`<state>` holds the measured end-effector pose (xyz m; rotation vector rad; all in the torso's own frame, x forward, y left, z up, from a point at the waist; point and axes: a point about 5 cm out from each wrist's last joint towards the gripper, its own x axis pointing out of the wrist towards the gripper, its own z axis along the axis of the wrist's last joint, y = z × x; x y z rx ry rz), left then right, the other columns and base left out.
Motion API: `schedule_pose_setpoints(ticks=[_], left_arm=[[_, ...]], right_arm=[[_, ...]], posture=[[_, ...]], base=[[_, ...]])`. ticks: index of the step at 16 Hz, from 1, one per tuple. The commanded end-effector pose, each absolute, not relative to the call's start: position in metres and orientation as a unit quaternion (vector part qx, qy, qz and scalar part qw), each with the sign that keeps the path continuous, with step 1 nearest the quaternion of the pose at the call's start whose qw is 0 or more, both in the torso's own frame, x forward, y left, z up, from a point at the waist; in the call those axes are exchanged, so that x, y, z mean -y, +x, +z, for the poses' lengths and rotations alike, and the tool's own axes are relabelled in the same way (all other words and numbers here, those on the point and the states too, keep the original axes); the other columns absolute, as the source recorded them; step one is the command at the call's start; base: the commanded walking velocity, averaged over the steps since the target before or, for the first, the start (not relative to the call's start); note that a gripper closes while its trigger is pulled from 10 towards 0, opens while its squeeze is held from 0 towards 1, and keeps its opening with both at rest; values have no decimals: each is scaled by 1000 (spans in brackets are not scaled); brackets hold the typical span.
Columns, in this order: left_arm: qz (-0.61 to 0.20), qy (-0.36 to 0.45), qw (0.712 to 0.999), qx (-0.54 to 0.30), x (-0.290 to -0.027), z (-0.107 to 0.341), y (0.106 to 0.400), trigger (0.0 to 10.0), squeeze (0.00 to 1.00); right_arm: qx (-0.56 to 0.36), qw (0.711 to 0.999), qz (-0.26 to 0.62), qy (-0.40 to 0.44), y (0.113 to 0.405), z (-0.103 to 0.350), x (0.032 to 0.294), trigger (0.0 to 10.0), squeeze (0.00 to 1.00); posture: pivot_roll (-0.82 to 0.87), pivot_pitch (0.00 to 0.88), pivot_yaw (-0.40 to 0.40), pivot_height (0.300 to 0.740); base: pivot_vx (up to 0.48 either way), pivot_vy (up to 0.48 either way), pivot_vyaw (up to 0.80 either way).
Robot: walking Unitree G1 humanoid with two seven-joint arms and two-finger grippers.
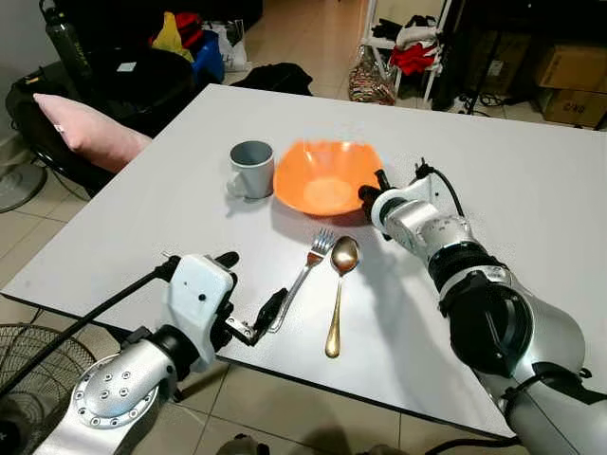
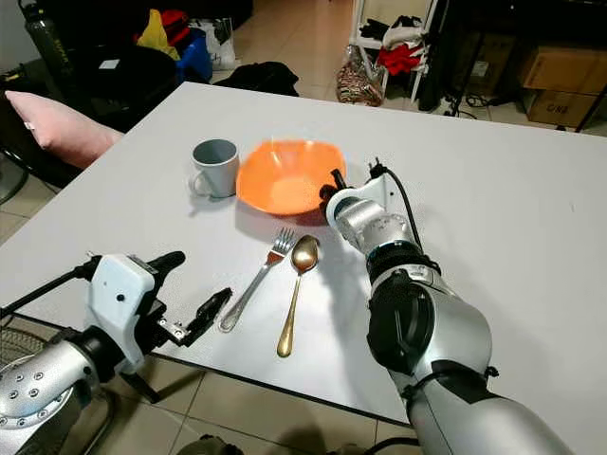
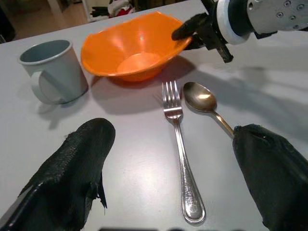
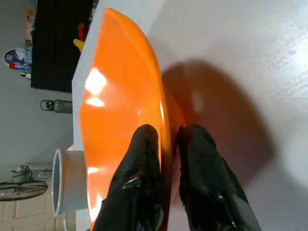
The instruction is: Setting the table
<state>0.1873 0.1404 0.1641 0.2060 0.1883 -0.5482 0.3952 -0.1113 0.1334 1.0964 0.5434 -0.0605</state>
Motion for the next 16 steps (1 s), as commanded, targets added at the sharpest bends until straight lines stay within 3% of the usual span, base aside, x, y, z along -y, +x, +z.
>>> schedule_pose_setpoints(ticks=[1, 2, 4, 5, 10, 11, 12, 13, 15, 16], left_arm=[[-271, 105, 953, -87, -139, 168, 186, 10000, 0], [-270, 106, 953, -88, -139, 167, 186, 10000, 0], [-268, 106, 953, -87, -139, 167, 187, 10000, 0], [-267, 106, 954, -86, -140, 167, 188, 10000, 0], [-257, 100, 959, -70, -142, 168, 192, 10000, 0], [-253, 96, 960, -67, -143, 168, 192, 10000, 0], [-242, 82, 965, -55, -145, 168, 195, 10000, 0], [-237, 74, 967, -52, -145, 168, 196, 10000, 0], [-205, 39, 977, -46, -151, 165, 195, 10000, 0], [-195, 36, 979, -42, -152, 165, 195, 10000, 0]], right_arm=[[-247, 818, -24, 519, 399, 142, 109, 10000, 682], [-247, 818, -23, 519, 399, 142, 109, 10000, 682], [-246, 818, -20, 520, 399, 144, 108, 10000, 961], [-244, 816, -16, 524, 400, 146, 108, 10000, 1000], [-215, 802, -3, 557, 403, 154, 121, 10000, 1000], [-207, 798, 4, 566, 403, 156, 124, 10000, 820], [-189, 787, 34, 587, 402, 162, 133, 10000, 0], [-183, 787, 40, 588, 401, 164, 137, 10000, 0], [-155, 843, 37, 514, 379, 163, 149, 10000, 0], [-151, 855, 40, 495, 374, 164, 150, 10000, 0]], posture=[[26, 49, 32, 740], [27, 46, 31, 740], [22, 37, 30, 740], [21, 34, 29, 740], [1, 0, 23, 740], [-2, 0, 23, 740], [-10, 0, 28, 740], [-14, 0, 30, 740], [-33, 0, 52, 740], [-33, 0, 52, 740]], base=[[0, 0, 0], [0, 0, 0], [0, 0, 0], [0, 0, 0], [0, 0, 0], [0, 0, 0], [0, 0, 0], [0, 0, 0], [0, 0, 0], [0, 0, 0]])
